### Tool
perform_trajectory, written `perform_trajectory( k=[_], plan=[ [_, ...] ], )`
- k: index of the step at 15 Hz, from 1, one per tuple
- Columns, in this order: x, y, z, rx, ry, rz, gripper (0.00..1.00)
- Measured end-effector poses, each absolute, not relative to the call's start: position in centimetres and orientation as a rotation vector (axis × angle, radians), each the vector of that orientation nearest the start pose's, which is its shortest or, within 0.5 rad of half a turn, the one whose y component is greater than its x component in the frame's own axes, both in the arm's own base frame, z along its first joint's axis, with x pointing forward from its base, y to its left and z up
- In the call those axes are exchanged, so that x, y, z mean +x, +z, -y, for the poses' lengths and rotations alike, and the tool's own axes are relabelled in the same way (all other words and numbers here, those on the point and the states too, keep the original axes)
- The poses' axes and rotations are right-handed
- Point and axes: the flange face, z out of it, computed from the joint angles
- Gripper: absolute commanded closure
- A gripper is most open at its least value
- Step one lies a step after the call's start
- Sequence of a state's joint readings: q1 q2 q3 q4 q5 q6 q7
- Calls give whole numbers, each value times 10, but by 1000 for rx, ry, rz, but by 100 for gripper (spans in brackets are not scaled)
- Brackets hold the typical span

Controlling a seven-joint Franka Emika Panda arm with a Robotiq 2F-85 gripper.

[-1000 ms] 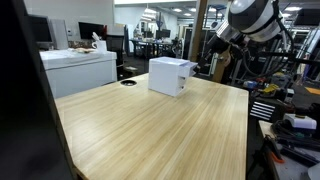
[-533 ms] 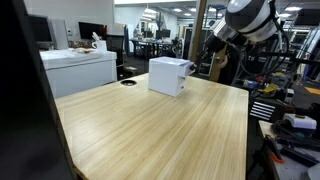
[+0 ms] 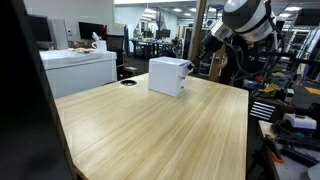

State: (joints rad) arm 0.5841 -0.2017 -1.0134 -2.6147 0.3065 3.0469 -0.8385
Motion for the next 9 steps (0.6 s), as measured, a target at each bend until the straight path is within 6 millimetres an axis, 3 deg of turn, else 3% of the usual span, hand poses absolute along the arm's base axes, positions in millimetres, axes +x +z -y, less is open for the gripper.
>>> perform_trajectory(
  k=[9],
  plan=[
    [432, 342, 219, -3071, -924, 115, 95]
  ],
)
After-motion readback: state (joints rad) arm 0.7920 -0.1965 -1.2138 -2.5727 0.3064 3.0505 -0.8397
